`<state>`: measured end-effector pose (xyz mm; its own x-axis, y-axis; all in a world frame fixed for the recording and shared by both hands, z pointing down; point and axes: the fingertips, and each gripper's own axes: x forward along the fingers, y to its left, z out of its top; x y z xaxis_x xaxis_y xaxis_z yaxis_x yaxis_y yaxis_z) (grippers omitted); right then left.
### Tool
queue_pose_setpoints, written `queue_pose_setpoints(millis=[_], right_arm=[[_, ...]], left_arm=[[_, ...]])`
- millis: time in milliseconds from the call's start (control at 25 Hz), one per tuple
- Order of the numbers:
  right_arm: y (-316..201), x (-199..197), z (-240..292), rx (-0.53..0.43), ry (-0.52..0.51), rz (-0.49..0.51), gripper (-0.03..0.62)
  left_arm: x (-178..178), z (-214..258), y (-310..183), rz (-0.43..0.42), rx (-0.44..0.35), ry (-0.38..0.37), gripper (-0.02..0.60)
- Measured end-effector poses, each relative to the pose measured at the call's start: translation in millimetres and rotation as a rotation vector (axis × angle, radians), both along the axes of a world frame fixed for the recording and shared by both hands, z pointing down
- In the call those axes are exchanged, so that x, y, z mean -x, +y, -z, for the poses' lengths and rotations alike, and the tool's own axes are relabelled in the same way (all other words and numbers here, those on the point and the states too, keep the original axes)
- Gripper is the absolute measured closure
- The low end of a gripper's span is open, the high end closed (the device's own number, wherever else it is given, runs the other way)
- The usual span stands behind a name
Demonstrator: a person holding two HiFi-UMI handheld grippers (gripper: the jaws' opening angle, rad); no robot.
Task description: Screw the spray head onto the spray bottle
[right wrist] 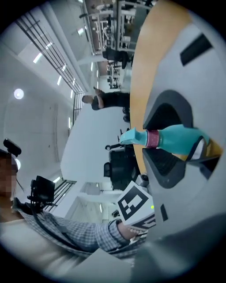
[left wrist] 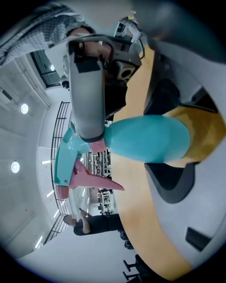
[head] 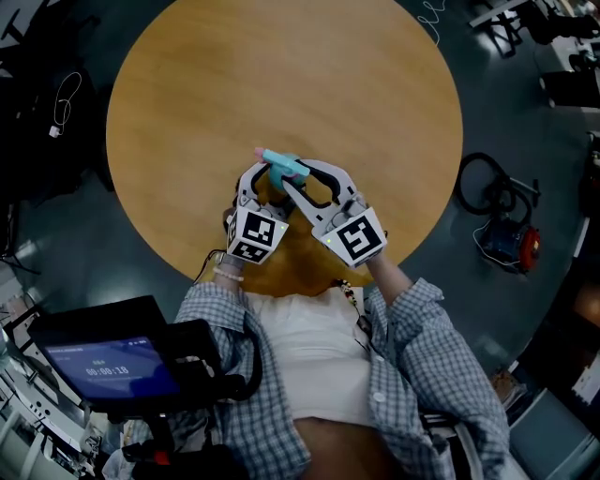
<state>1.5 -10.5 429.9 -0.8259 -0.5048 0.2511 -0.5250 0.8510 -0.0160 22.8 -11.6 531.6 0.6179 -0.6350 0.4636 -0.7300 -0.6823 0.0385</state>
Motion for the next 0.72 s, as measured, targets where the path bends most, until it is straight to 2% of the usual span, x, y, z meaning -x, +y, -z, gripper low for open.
queue_pose_setpoints(millis=[200,320,440,520,720], right_arm=[[-0.8,-3.6,-0.5,-0.027,-0.001,-0.198,0.470],[2.0,-1.8,-2.9,-0.019,0.045,-0.219,0.470],[3.3,-0.9,-4.6,0.023,0.053,-0.127,0.463],[3.9,-1.6,-6.5,0.049,0.067,-0.017,0.436],[-2.8,-6.6,-10.3,0.168,0.115,0.257,0.435]], left_arm=[[-1.0,-2.4,-0.8,0.015,0.020,0.018,0.235],[-0.7,-3.0,0.0,0.024,0.025,0.023,0.235],[-1.5,-2.6,-0.9,0.022,0.026,0.024,0.235],[-1.9,-2.6,-1.0,0.017,0.025,0.023,0.235],[-3.4,-3.3,-1.0,-0.004,0.023,0.019,0.235]])
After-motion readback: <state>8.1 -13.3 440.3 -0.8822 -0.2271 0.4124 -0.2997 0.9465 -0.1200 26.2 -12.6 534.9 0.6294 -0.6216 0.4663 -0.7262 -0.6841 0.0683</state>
